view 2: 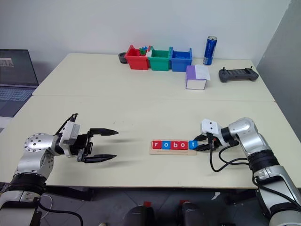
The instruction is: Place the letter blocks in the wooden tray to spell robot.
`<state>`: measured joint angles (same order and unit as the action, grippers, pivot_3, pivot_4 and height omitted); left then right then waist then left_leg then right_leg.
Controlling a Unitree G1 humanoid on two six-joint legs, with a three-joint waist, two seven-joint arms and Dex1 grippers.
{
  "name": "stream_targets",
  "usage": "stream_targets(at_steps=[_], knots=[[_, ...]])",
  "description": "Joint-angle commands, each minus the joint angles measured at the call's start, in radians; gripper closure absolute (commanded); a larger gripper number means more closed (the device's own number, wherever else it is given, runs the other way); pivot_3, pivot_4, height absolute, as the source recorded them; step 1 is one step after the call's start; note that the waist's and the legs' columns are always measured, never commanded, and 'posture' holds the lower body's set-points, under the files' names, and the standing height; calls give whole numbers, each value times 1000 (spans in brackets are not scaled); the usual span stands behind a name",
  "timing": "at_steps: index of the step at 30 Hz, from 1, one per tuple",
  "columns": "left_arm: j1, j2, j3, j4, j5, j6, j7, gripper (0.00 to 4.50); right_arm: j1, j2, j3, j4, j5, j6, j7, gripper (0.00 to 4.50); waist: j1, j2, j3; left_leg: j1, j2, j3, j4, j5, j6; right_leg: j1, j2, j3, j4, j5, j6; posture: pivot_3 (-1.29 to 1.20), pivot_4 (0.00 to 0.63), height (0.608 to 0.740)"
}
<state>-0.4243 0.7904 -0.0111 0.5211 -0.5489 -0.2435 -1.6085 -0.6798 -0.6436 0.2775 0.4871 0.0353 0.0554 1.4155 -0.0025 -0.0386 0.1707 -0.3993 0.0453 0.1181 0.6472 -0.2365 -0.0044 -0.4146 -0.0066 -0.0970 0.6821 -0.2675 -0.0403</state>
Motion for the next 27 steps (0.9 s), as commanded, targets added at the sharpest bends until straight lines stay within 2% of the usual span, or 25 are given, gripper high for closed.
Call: stream_targets(at_steps=[1,27], knots=[[-18,7,23,-10,0,0,-6,0,-14,9,5,-12,-9,-6,-3,3043,0,0,0,0,0,0,0,0,0,0,0,0,0,0,0,0,150,740],[-26,8,24,-2,5,-2,-6,0,-23,32,-6,-48,0,32,8,3043,-1,0,0,0,0,0,0,0,0,0,0,0,0,0,0,0,150,740]])
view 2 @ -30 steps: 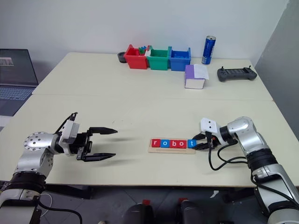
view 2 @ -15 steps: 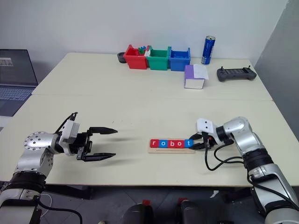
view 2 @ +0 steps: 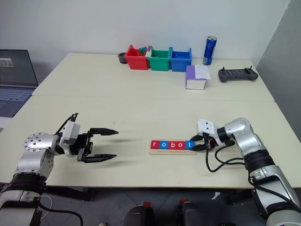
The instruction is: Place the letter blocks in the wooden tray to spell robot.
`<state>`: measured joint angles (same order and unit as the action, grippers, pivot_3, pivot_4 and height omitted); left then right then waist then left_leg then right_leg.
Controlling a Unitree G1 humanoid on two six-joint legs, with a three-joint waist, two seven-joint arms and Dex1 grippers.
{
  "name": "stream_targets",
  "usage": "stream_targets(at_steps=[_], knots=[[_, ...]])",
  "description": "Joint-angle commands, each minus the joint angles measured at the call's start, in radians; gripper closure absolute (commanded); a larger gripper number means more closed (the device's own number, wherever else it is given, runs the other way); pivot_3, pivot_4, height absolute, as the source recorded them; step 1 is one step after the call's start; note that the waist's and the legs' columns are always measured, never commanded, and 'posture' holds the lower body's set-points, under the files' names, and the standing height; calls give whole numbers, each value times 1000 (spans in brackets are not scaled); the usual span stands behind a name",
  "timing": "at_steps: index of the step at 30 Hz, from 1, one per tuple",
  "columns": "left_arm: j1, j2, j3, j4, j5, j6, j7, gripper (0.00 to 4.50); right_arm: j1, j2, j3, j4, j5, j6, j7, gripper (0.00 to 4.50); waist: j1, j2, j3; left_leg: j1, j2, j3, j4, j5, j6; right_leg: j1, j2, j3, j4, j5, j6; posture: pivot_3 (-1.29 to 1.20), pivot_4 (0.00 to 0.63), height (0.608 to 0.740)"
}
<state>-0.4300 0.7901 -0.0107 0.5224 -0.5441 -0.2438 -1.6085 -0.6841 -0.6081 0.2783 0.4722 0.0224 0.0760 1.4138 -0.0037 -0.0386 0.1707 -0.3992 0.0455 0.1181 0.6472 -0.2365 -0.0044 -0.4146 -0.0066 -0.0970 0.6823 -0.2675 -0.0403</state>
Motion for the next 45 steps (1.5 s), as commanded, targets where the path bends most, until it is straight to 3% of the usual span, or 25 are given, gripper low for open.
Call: stream_targets(at_steps=[1,9,14,18,23,26,28,34,43,45], knots=[[-21,9,23,-3,0,-1,-6,0,-19,-4,-5,-37,15,17,15,3043,0,0,0,0,0,0,0,0,0,0,0,0,0,0,0,0,150,740],[-24,15,22,-3,-1,3,-6,0,-51,-29,-48,-69,55,42,45,401,0,0,0,0,0,0,0,0,0,0,0,0,0,0,0,0,150,740],[-26,17,24,-3,0,3,-6,0,-64,-98,-122,-185,145,151,72,401,1,1,1,-1,0,0,0,0,0,-1,0,0,0,0,0,0,150,740],[-23,14,30,-7,-2,3,-6,0,13,-156,-191,-288,193,258,15,401,2,1,0,-1,0,0,0,0,0,0,0,0,-1,0,0,0,150,740],[40,68,30,-79,-55,18,-6,0,223,-269,-369,-437,297,389,-33,401,4,1,1,-1,0,0,-1,0,0,-1,-1,0,-1,0,0,0,150,740],[73,155,52,-112,-95,43,-6,0,460,-376,-579,-544,386,453,9,401,9,1,1,-2,-1,-1,-1,0,0,-1,-1,-1,-2,-1,-1,0,150,740],[73,178,65,-126,-107,71,-6,0,541,-399,-623,-595,420,469,7,401,11,1,1,-2,-1,-1,-2,-1,-1,-1,-1,-1,-2,-1,-1,0,150,740],[57,120,58,-136,-71,81,-6,0,429,-259,-451,-614,376,441,-154,401,-10,3,1,6,2,-1,-2,-1,0,3,1,-1,-1,3,5,0,150,740],[82,86,91,-218,-42,145,-5,0,277,-142,-236,-424,261,299,-199,401,3,3,1,-5,0,0,-1,0,0,-5,2,2,-2,2,5,0,150,740],[84,83,96,-227,-37,153,-3,0,245,-121,-211,-359,219,243,-222,769,2,2,1,-5,0,2,-1,0,0,-6,2,3,-3,2,5,0,150,740]])
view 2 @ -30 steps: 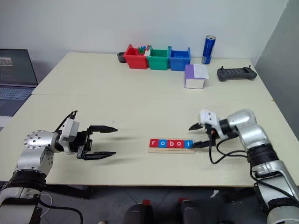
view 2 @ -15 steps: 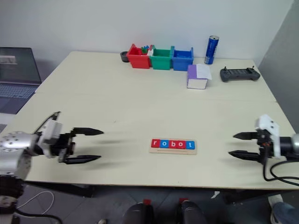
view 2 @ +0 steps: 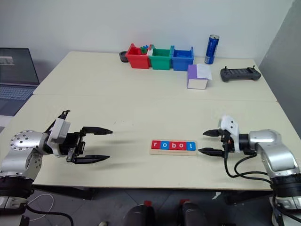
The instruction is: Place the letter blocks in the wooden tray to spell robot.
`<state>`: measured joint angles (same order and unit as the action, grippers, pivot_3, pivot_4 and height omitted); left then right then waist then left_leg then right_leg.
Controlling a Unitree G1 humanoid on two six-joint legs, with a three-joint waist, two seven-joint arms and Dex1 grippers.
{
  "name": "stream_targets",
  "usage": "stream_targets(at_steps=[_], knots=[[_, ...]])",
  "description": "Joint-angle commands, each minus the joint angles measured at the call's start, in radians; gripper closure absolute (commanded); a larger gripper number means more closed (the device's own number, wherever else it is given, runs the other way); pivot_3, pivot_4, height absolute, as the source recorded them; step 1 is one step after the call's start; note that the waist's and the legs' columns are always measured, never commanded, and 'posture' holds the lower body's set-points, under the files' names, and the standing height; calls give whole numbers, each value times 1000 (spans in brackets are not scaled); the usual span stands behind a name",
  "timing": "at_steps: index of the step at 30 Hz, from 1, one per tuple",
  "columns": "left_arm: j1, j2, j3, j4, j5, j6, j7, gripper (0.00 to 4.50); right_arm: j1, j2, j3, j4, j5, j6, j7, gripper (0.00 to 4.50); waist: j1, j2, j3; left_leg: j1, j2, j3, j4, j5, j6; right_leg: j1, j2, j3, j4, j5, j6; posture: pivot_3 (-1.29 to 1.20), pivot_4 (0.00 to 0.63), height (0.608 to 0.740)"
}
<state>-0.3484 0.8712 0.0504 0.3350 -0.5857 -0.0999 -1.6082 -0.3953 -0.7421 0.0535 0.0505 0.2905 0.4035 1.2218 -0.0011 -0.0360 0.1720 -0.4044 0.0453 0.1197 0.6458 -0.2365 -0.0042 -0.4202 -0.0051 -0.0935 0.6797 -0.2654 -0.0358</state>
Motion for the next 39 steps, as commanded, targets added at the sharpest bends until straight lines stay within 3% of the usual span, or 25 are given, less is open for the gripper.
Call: stream_targets(at_steps=[1,11,32,39], knots=[[3,1,36,-49,6,16,1,0,-55,20,32,93,-72,-120,-33,1022,0,0,0,0,0,0,0,0,0,0,0,0,0,0,0,0,150,740],[6,-4,51,-103,17,63,21,0,-113,76,67,228,-109,-224,-21,4468,-2,0,0,2,1,0,0,0,0,0,0,0,2,0,0,0,150,740],[24,-10,73,-173,27,114,47,0,-109,108,129,182,-118,-155,-12,4468,-2,0,0,2,1,1,0,0,0,0,0,1,2,0,0,0,150,740],[6,-13,69,-146,36,100,38,0,-109,77,94,138,-103,-129,-13,4468,-2,0,0,2,1,1,0,0,0,1,0,1,2,0,0,0,150,740]])
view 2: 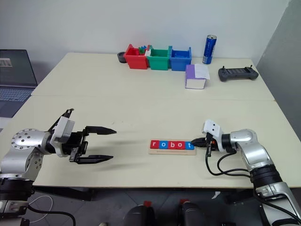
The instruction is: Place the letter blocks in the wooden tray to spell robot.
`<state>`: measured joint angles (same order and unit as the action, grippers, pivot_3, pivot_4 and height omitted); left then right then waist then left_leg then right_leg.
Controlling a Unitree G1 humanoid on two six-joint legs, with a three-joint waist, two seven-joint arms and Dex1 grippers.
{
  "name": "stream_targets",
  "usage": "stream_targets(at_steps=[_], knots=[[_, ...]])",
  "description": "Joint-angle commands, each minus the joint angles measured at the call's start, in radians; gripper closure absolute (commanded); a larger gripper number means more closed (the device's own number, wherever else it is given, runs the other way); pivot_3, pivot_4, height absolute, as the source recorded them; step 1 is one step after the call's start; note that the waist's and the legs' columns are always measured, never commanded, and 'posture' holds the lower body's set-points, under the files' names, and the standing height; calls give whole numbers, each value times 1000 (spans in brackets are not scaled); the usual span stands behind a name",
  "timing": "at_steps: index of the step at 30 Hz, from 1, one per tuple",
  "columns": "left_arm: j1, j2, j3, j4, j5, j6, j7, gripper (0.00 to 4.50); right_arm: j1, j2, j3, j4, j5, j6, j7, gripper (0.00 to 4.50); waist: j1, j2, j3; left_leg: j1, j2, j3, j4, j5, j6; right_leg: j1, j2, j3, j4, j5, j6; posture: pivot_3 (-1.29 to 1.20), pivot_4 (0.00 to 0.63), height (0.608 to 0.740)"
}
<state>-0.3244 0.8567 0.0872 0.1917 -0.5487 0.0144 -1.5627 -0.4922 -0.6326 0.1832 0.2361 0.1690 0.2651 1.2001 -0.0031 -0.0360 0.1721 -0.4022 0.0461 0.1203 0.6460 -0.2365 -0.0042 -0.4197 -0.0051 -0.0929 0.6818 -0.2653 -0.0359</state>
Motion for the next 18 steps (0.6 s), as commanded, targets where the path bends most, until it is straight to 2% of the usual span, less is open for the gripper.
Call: stream_targets(at_steps=[1,5,8,9,12,18], knots=[[-20,0,32,1,0,-18,-8,0,-10,-40,-43,-60,26,17,10,4468,0,0,0,0,0,0,0,0,0,0,0,0,0,0,0,0,150,740],[-31,-7,37,21,6,-39,-5,0,20,-103,-77,-136,70,61,41,4468,1,0,0,0,0,0,0,0,0,0,0,0,0,0,0,0,150,740],[-52,-3,43,61,54,-72,44,0,56,-209,-172,-216,168,169,101,4468,4,0,0,0,0,0,0,0,0,0,0,0,0,0,0,0,150,740],[-62,1,41,72,70,-68,60,0,81,-262,-210,-246,204,214,129,4308,5,0,0,0,0,0,0,0,0,0,0,0,-1,0,0,0,150,740],[-62,20,56,66,80,-71,58,0,193,-413,-311,-316,282,284,224,3585,10,0,0,-1,-1,0,0,0,0,0,-1,0,-1,0,0,0,150,740],[-55,76,99,40,50,-46,28,0,333,-557,-453,-287,330,267,329,1387,0,0,0,1,0,0,-1,0,0,0,0,0,-1,0,0,0,150,740]])
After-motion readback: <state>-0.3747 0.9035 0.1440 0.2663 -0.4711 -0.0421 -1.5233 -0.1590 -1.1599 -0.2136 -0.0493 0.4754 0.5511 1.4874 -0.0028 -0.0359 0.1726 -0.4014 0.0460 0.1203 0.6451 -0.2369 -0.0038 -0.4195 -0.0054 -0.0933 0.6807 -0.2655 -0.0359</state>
